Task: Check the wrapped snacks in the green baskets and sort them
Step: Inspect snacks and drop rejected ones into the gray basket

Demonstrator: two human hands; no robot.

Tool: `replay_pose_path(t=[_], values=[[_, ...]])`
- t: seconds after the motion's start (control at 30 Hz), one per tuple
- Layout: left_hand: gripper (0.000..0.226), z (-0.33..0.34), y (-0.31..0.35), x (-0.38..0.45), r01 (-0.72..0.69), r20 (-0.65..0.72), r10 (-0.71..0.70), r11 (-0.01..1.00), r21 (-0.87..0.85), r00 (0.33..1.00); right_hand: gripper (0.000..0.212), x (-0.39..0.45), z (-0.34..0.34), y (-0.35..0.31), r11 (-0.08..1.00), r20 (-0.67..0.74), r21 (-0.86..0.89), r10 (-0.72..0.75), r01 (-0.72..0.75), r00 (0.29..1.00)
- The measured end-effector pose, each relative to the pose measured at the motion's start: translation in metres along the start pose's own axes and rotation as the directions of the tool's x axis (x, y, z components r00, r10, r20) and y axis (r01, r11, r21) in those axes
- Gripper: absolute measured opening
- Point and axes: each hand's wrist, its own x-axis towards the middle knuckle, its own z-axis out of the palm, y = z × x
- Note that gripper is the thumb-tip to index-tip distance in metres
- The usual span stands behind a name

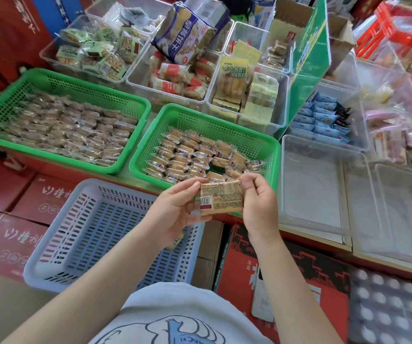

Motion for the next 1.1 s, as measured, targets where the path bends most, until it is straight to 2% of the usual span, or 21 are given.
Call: replay_pose_path(t=[0.1,0.2,0.27,0.4,0.53,0.67,0.73,0.8,0.87,0.97,1.03,1.1], values=[[0.021,-0.006,-0.006,0.004,-0.008,-0.156,0.036,0.985,0.174,0.987,0.026,-0.002,0.003,0.003,0.999,-0.016,0.002,0.041,-0.041,0.999],[0.021,-0.008,-0.014,0.006,0.0,-0.228,0.055,0.972,0.234,0.972,0.024,-0.005,0.004,0.001,0.992,-0.019,0.066,0.112,-0.111,0.994],[0.022,-0.011,-0.018,0.008,0.008,-0.22,0.032,0.984,0.18,0.975,0.018,-0.006,0.004,-0.002,0.977,0.031,0.137,0.158,-0.161,0.987],[0.021,-0.021,-0.017,0.01,0.023,-0.157,-0.012,0.997,0.072,0.988,0.019,-0.007,0.001,-0.007,0.936,0.188,0.253,0.198,-0.243,0.962],[0.018,-0.025,-0.01,0.007,0.05,-0.107,-0.05,0.999,-0.002,0.993,0.012,-0.009,0.0,-0.007,0.9,0.227,0.286,0.271,-0.33,0.935],[0.001,-0.023,-0.006,0.005,-0.044,-0.134,0.066,0.986,0.164,0.989,0.014,-0.008,0.003,-0.002,0.82,0.201,0.382,0.376,-0.426,0.904],[0.013,-0.021,-0.005,0.001,-0.114,-0.097,0.149,0.948,0.296,0.984,0.011,-0.005,0.004,0.0,0.769,0.157,0.44,0.442,-0.463,0.883],[0.025,-0.022,-0.006,-0.002,-0.201,-0.024,0.254,0.817,0.541,0.967,0.01,-0.002,0.004,0.0,0.722,0.126,0.486,0.5,-0.493,0.857],[0.026,-0.026,-0.011,0.0,-0.299,0.047,0.41,0.577,0.76,0.911,0.01,0.0,0.006,-0.001,0.696,0.115,0.512,0.524,-0.503,0.844],[0.019,-0.036,-0.015,0.009,-0.402,0.181,0.558,0.303,0.864,0.81,0.011,0.002,0.009,0.003,0.684,0.103,0.531,0.533,-0.5,0.84],[0.018,-0.041,-0.016,0.016,-0.418,0.255,0.549,0.195,0.887,0.796,0.009,0.003,0.009,0.006,0.683,0.082,0.529,0.548,-0.503,0.832],[0.014,-0.041,-0.016,0.02,-0.408,0.26,0.508,0.204,0.89,0.821,0.008,0.005,0.009,0.009,0.702,0.065,0.507,0.548,-0.5,0.834]])
